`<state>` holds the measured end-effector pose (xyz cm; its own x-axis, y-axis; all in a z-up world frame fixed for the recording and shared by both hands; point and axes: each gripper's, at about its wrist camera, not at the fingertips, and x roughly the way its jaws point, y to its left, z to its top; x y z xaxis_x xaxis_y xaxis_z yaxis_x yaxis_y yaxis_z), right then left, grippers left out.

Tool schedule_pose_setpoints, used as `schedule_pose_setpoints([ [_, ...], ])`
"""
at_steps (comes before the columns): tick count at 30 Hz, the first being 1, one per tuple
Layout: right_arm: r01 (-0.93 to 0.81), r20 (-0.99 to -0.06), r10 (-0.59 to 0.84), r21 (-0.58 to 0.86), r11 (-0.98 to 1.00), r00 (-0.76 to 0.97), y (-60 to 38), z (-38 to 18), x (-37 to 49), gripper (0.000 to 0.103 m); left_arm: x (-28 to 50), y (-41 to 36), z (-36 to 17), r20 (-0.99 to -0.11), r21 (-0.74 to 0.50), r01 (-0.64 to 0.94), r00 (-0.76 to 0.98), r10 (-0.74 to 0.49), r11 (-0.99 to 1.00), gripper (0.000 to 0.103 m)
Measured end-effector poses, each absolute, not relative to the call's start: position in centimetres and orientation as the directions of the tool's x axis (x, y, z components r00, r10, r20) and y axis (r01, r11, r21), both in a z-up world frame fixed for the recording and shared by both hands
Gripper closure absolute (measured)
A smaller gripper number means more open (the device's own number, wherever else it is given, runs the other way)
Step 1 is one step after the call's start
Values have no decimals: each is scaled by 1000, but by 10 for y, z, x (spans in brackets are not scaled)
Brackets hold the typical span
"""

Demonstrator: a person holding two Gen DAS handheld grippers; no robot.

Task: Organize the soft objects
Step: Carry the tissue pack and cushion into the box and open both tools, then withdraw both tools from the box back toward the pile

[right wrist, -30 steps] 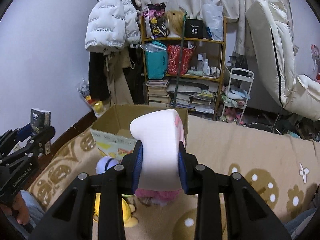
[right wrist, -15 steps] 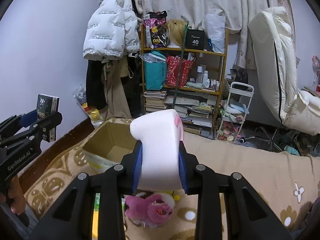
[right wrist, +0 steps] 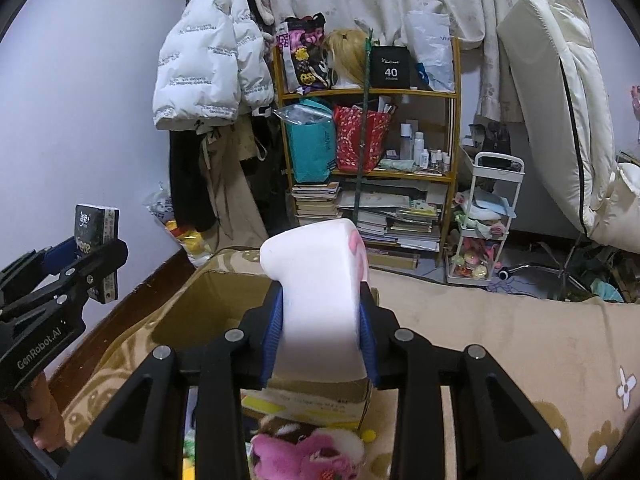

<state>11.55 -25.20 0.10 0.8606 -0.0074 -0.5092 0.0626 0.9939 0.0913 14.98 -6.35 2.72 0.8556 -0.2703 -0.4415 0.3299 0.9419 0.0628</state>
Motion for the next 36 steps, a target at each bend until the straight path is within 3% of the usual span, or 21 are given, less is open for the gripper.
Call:
schedule_pose_setpoints([
  [5,40,-534,28,116,992,845,-251,-15,132,65,170,-67,7,-520,10,335,806,-282,942,57],
  [17,-1,-606,82,133,991,791,-252,-54,157,60,196,-74,-30,-595,-7,330,757,-269,944,56],
  [23,1,-623,96,154,988,776,-256,-59,159,57,197,-75,-39,-610,15,316,755,-242,949,42],
  [26,2,-625,104,167,986,773,-256,-58,160,52,193,-73,-39,-610,42,289,765,-205,956,34],
  [28,-9,-612,122,185,983,781,-255,-56,157,35,192,-71,-39,-611,50,268,770,-183,962,31],
  [31,-12,-589,106,162,987,801,-252,-50,151,28,188,-69,-37,-606,80,244,782,-147,967,24],
  [33,-17,-585,107,157,987,804,-251,-47,149,23,184,-68,-34,-601,100,227,789,-123,969,10],
  [36,-14,-574,120,186,982,810,-253,-42,142,9,175,-68,-30,-595,131,220,798,-101,967,7],
])
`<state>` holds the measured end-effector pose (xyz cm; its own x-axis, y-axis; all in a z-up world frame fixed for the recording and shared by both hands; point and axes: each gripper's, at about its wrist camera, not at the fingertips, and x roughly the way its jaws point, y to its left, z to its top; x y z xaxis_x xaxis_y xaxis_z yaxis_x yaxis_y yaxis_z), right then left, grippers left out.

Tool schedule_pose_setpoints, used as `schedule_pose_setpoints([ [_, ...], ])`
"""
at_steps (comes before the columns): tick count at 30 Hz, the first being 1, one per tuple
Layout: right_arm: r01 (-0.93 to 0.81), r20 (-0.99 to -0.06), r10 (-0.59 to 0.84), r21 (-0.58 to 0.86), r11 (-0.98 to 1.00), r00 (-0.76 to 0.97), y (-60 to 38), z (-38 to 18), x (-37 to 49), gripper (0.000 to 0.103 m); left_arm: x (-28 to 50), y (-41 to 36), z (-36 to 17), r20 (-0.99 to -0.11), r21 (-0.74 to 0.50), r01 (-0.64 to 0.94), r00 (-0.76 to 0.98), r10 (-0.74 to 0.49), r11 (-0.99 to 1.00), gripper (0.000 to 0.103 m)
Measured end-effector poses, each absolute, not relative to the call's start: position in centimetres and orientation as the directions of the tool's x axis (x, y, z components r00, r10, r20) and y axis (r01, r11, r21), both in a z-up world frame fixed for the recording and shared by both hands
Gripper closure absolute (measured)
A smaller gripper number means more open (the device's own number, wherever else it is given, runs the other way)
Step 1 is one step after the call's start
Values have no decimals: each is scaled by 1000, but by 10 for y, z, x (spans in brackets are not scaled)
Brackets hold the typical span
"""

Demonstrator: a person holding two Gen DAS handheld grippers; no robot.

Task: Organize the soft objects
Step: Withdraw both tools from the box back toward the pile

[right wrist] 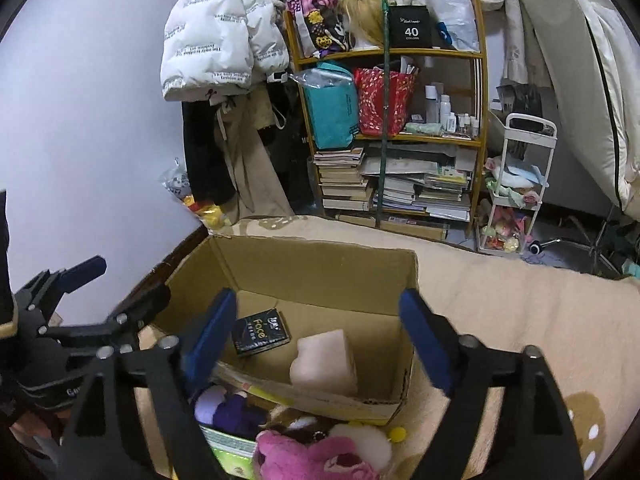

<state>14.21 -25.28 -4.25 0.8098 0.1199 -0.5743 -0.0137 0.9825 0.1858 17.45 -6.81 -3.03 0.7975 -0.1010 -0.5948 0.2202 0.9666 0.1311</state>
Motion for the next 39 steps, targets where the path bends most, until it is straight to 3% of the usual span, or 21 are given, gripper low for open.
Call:
schedule_pose_setpoints([
  [3,-12,-568,135,215,977,812,-255,-39,136,2,166,-67,-27,-595,155,212,800,-80,965,6],
  [12,-2,-610,138,218,976,780,-264,-30,110,2,138,-63,-18,-629,158,206,775,-63,966,6],
  [21,1,-659,88,134,991,747,-258,-17,74,2,103,-58,-10,-638,180,190,769,-32,965,6],
  [28,-7,-680,54,72,997,731,-244,-17,57,2,82,-46,-17,-668,184,163,744,2,969,6],
  [39,6,-736,60,87,996,674,-241,-38,44,2,73,-32,-34,-714,172,133,700,30,976,6],
])
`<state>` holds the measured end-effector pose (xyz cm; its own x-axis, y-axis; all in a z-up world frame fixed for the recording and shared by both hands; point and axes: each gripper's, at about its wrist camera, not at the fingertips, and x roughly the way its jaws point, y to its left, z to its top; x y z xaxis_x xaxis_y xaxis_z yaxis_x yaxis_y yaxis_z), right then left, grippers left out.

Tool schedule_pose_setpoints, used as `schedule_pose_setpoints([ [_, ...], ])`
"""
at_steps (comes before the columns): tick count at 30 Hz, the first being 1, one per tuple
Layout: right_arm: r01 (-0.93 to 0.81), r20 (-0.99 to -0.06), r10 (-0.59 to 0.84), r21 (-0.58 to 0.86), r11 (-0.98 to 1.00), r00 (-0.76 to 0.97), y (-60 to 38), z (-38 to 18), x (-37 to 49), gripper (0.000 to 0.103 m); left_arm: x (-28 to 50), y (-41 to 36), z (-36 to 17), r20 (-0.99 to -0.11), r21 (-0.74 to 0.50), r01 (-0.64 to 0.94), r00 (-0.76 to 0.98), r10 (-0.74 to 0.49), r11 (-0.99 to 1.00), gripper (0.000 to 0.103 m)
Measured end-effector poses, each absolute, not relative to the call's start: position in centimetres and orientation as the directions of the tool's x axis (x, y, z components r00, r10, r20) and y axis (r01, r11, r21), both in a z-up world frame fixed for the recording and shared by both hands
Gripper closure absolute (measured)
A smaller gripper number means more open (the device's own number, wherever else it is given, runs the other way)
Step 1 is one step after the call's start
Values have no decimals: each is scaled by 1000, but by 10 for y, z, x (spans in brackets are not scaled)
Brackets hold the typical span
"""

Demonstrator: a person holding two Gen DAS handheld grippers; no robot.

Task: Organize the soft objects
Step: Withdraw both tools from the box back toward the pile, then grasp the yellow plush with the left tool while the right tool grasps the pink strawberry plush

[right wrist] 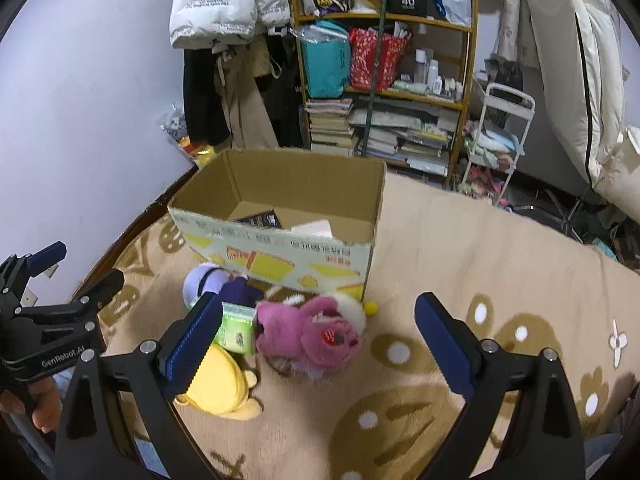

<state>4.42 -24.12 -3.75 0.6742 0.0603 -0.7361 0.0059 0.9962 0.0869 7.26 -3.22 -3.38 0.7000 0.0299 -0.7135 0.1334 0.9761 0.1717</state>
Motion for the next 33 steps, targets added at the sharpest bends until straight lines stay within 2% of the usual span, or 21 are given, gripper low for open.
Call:
schedule_pose_setpoints([
  [17,50,-798,69,123,991,599,-255,-64,55,2,77,-43,-69,-781,166,170,625,24,971,6],
  [24,49,-820,52,97,994,570,-250,-76,66,2,76,-60,-90,-819,166,227,574,6,960,6],
  [33,64,-857,80,131,989,510,-252,-95,79,2,73,-82,-114,-866,139,293,499,-27,946,6],
])
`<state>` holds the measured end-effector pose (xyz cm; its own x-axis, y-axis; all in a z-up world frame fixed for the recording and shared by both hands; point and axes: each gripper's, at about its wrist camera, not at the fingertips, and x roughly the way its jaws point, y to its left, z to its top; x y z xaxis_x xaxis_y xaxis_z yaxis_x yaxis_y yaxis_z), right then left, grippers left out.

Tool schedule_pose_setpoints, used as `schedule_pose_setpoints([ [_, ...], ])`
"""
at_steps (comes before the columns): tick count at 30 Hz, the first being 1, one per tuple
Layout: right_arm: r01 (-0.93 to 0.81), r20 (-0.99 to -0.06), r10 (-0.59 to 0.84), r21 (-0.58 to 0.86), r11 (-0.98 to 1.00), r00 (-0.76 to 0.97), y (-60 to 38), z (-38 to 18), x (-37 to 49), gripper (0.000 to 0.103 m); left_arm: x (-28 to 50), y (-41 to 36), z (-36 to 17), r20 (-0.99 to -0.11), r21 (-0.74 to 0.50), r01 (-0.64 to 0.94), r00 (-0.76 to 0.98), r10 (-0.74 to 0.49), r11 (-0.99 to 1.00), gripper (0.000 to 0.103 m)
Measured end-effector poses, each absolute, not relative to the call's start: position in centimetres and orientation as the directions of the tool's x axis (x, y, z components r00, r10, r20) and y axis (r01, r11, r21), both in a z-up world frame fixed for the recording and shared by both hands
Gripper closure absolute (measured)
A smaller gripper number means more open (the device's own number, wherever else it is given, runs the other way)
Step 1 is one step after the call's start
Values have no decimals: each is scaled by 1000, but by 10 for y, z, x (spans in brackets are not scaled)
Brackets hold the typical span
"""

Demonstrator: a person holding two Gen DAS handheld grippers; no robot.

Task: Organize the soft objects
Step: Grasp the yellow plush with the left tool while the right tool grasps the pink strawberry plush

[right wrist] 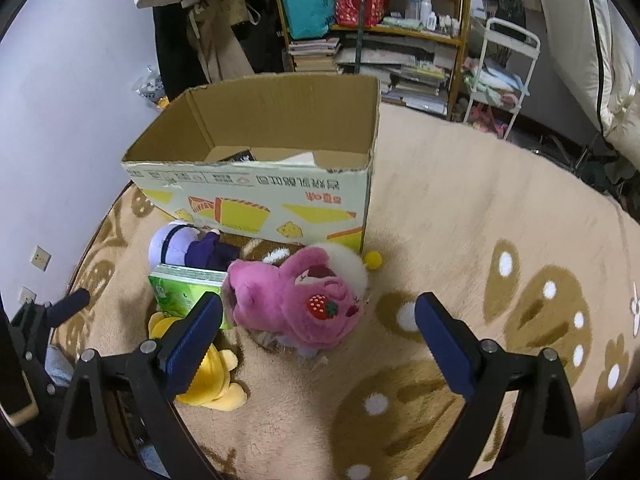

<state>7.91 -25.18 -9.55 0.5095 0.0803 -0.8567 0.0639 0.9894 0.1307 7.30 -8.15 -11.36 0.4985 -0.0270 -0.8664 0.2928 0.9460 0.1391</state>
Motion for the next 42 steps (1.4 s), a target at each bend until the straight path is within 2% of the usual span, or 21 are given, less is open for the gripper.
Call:
schedule_pose_setpoints([
  [9,93,-893,65,118,989,445,-255,-119,95,3,72,-94,-136,-910,86,328,411,-60,941,6],
  [12,113,-906,67,125,986,417,-258,-127,100,8,68,-100,-143,-922,81,359,382,-67,930,6],
  [17,140,-933,42,98,985,358,-263,-141,104,11,66,-112,-161,-940,111,396,340,-33,911,6],
  [21,142,-934,73,130,981,350,-263,-147,108,12,70,-111,-168,-948,104,379,319,-24,919,6],
  [23,135,-932,79,134,982,355,-262,-147,110,16,72,-109,-170,-951,92,370,308,-29,924,6],
  [24,130,-930,87,142,981,358,-261,-147,111,21,71,-109,-170,-952,89,369,306,-31,925,6],
  [26,120,-924,124,178,977,362,-261,-147,112,31,71,-109,-171,-951,86,371,307,-34,925,8],
  [27,119,-918,149,205,971,368,-261,-146,112,41,71,-108,-170,-950,75,374,308,-48,925,14],
  [28,117,-914,176,233,966,366,-262,-147,113,48,71,-108,-169,-951,62,377,302,-59,924,16],
  [32,101,-916,162,212,972,366,-256,-143,111,51,66,-109,-165,-946,91,392,321,-44,916,20],
  [42,87,-907,120,168,982,404,-246,-127,100,55,60,-90,-124,-896,127,366,441,-51,922,21],
])
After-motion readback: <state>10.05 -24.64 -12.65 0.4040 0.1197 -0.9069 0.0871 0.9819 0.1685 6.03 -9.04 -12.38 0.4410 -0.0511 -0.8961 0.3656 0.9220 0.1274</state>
